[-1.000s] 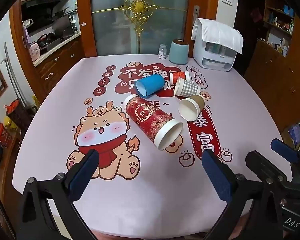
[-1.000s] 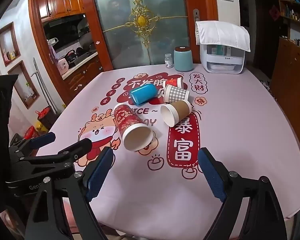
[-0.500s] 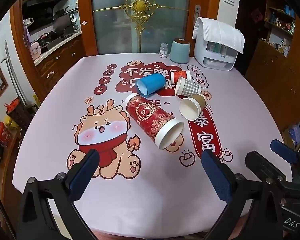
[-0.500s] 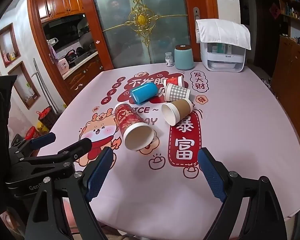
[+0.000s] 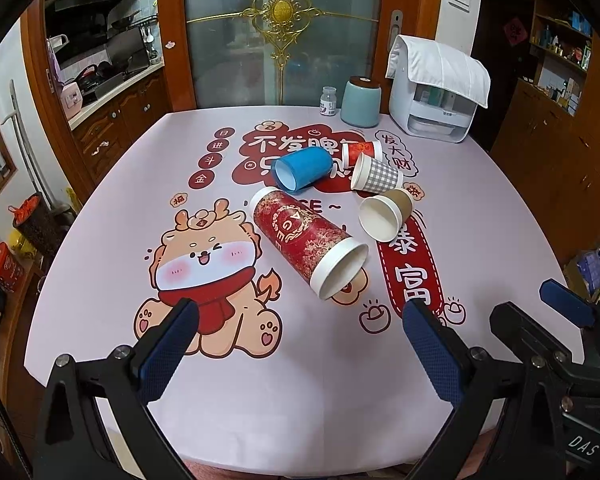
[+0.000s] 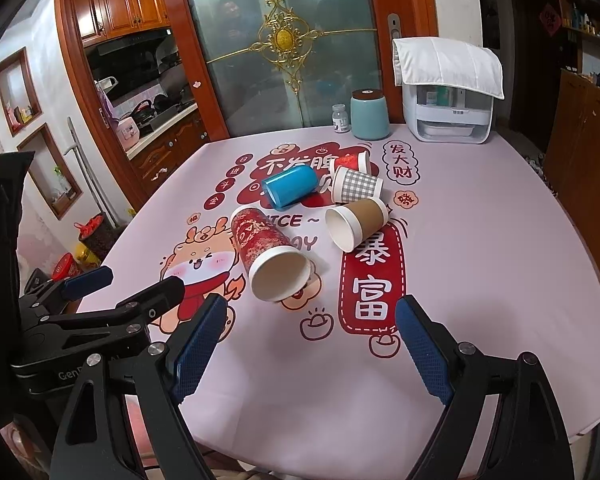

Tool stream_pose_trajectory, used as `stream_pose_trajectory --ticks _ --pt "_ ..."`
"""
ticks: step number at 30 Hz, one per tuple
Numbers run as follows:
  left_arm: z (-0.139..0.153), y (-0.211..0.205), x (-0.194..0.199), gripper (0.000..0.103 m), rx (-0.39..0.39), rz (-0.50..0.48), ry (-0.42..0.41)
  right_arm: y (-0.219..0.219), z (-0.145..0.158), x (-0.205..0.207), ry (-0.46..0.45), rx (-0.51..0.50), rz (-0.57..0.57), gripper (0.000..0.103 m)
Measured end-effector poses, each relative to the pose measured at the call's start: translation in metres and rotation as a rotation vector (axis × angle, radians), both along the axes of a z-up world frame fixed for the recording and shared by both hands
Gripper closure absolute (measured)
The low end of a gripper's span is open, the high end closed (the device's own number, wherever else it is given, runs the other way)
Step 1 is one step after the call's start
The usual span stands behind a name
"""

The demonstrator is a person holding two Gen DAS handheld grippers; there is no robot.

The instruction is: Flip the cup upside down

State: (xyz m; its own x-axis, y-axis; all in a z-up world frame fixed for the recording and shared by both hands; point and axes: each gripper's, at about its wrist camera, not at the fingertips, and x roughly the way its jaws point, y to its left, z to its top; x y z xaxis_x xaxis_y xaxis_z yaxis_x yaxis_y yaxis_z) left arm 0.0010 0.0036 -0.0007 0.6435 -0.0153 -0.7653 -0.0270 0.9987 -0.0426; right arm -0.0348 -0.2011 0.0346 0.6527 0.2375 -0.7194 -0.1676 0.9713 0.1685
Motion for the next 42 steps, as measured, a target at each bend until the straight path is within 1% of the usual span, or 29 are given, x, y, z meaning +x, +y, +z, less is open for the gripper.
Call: stream_pose_trajectory --ticks 42 --pt "-0.0017 0.0006 -0.0010 0.003 -0.002 -0.001 0.002 0.0016 -0.0037 -0.0008 0.005 0.007 0.000 0.015"
